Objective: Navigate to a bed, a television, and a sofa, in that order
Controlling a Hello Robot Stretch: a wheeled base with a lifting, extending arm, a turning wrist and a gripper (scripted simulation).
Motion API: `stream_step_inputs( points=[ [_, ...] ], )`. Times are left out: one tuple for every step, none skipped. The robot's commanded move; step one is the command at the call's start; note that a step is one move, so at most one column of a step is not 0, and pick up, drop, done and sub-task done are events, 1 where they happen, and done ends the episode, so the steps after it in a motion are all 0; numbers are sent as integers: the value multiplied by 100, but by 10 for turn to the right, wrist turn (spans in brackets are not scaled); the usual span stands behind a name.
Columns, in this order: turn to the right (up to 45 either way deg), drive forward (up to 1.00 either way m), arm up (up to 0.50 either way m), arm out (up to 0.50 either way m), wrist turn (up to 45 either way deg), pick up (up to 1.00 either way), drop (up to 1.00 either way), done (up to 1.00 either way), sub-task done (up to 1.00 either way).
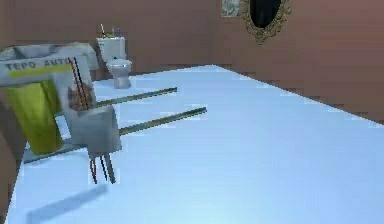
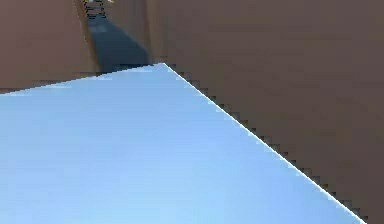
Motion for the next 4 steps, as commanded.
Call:
stream_step_inputs(
  points=[
    [450,0,0,0,0,0,0,0,0],
    [270,0,0,0,0,0,0,0,0],
    [0,100,0,0,0,0,0,0,0],
    [0,100,0,0,0,0,0,0,0]
  ],
)
